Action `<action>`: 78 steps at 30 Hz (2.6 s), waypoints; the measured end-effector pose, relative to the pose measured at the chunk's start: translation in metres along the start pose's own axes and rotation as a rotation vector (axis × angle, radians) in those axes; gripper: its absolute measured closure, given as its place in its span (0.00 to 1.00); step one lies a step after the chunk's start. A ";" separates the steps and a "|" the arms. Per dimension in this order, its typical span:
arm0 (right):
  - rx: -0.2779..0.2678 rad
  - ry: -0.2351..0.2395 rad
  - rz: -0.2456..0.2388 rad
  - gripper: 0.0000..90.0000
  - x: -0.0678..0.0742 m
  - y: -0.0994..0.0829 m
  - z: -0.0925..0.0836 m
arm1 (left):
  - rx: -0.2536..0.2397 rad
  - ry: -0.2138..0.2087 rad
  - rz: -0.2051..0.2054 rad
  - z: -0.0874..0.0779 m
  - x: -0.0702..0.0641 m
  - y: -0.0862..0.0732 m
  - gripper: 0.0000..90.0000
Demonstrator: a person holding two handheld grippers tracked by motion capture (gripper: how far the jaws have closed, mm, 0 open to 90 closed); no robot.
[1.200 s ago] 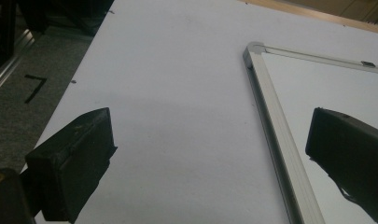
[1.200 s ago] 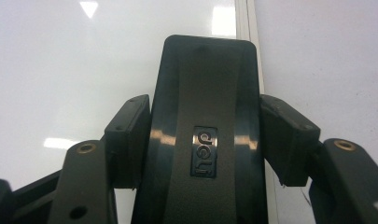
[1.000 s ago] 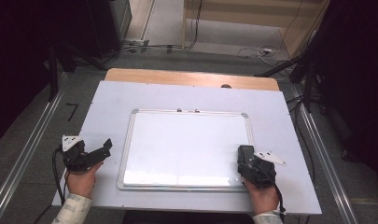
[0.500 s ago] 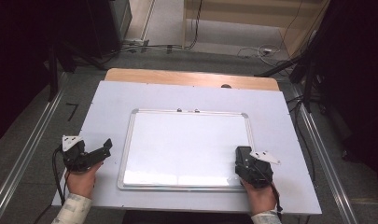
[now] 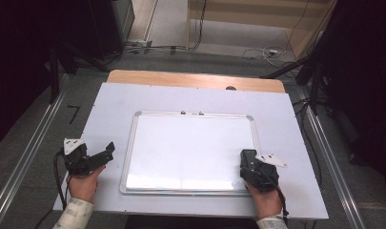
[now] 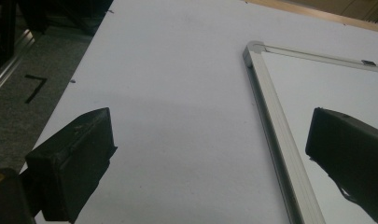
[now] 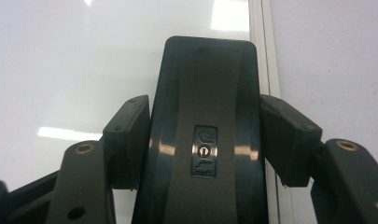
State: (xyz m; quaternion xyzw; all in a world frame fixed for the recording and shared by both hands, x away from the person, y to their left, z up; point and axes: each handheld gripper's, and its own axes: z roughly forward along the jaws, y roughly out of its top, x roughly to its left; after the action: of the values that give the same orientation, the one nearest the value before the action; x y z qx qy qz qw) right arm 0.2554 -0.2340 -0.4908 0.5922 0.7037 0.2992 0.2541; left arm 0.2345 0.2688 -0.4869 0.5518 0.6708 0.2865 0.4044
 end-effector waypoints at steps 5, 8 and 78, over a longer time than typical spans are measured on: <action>-0.001 0.014 0.009 0.33 -0.001 0.000 0.000 | 0.001 -0.001 0.000 0.000 0.000 0.000 0.02; 0.001 0.019 0.014 0.29 -0.002 0.001 -0.001 | 0.000 -0.001 -0.001 0.000 0.000 0.000 0.02; -0.145 0.129 -0.047 0.21 -0.009 0.022 -0.049 | 0.004 0.001 0.011 0.002 -0.003 0.000 0.02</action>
State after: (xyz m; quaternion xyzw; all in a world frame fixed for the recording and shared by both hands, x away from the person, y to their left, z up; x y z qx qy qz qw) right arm 0.2371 -0.2465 -0.4410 0.5350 0.7090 0.3808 0.2572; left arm 0.2359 0.2661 -0.4875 0.5561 0.6685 0.2879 0.4012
